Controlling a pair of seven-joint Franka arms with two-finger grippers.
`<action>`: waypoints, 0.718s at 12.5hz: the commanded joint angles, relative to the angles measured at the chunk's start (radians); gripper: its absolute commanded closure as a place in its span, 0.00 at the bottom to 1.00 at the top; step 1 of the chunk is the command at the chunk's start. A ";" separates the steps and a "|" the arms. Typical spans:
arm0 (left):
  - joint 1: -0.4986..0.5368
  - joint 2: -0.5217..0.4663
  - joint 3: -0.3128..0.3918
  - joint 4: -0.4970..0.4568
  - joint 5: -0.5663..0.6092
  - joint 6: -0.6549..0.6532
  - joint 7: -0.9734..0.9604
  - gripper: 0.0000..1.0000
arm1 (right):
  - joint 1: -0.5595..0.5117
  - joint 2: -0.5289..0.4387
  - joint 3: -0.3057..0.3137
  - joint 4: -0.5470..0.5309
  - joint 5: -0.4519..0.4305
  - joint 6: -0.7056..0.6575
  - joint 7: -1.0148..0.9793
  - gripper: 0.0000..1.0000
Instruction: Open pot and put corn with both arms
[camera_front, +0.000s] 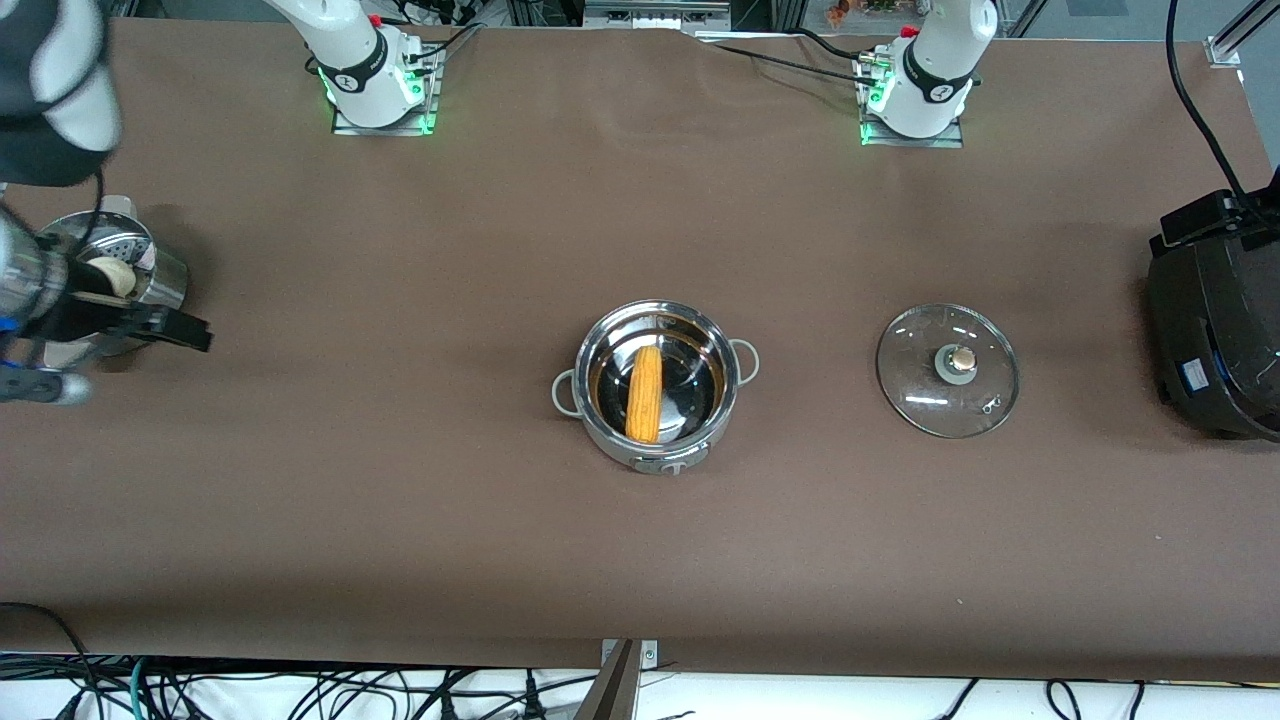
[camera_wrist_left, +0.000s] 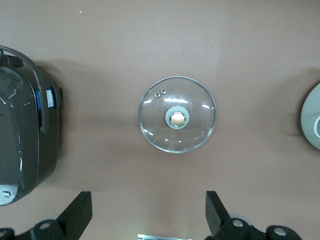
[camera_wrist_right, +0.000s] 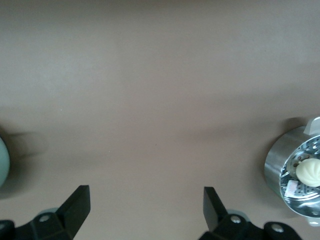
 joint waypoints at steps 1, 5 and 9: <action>-0.003 0.000 0.002 0.014 -0.001 -0.010 0.002 0.00 | -0.074 -0.148 0.065 -0.203 0.011 0.099 -0.002 0.00; -0.003 0.000 0.002 0.014 -0.001 -0.011 0.002 0.00 | -0.082 -0.297 0.063 -0.331 0.011 0.123 -0.007 0.00; -0.003 0.000 0.002 0.014 -0.001 -0.011 0.002 0.00 | -0.088 -0.330 0.079 -0.333 -0.044 0.056 -0.150 0.00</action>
